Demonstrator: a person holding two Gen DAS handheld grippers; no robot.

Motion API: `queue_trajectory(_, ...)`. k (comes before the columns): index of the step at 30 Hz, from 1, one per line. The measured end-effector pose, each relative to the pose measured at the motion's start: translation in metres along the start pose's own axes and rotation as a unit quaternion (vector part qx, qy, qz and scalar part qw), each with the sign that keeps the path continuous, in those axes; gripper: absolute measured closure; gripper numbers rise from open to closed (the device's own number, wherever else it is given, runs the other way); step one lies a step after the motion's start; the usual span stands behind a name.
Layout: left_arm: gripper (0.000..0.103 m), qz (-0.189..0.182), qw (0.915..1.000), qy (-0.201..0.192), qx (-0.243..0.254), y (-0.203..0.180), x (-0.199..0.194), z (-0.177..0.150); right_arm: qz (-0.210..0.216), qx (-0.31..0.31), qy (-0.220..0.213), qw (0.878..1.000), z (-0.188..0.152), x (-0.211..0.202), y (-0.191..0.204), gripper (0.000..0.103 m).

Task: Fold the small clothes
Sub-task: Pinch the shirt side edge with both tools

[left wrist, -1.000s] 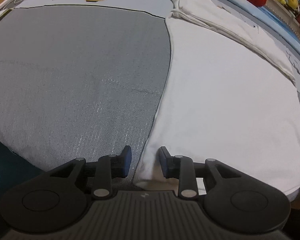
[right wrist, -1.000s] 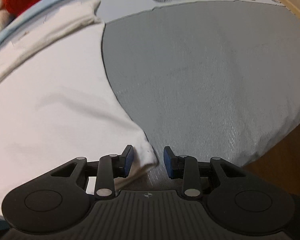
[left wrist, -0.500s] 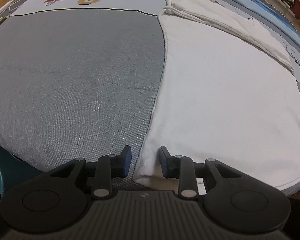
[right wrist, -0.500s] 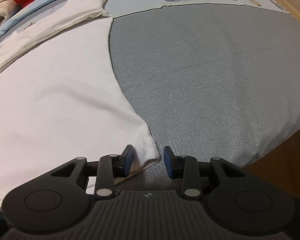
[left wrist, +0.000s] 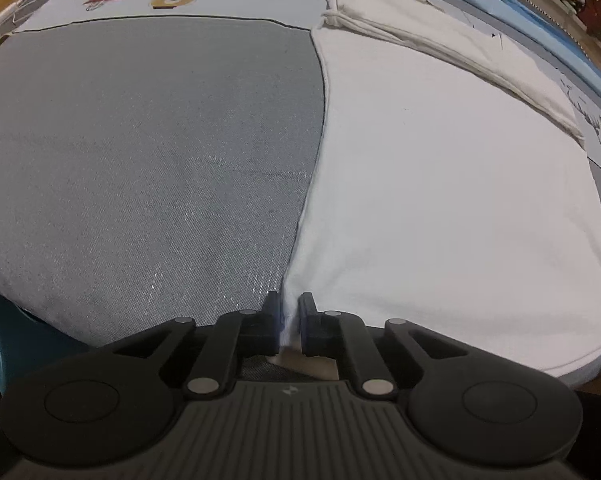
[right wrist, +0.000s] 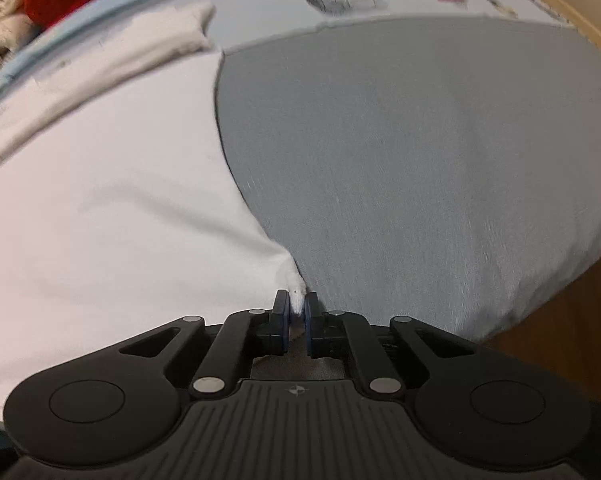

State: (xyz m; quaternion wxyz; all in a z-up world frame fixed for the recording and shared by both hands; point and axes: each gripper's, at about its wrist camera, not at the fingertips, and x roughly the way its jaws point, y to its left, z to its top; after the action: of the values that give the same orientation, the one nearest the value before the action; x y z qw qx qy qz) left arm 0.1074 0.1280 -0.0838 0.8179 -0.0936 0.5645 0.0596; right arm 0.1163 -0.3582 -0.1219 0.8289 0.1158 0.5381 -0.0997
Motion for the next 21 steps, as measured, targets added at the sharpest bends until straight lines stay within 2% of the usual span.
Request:
queue_trajectory(2, 0.085, -0.001, 1.0000, 0.001, 0.003, -0.001, 0.000, 0.000, -0.006, -0.005, -0.001, 1.000, 0.000, 0.000, 0.002, 0.082)
queue_trajectory(7, 0.082, 0.004, 1.0000, 0.001, 0.007, 0.000, 0.001, 0.000, -0.010, -0.015, -0.001, 1.000, -0.001, 0.003, 0.004, 0.079)
queue_trajectory(16, 0.079, 0.007, 0.9999, 0.000, 0.015, -0.003, 0.002, -0.001, -0.004, -0.035, -0.003, 0.999, -0.001, 0.005, 0.010, 0.080)
queue_trajectory(21, 0.079, 0.007, 0.9998, 0.000, 0.017, -0.003, 0.002, -0.001, 0.003, -0.048, -0.006, 0.999, -0.002, 0.004, 0.014, 0.093)
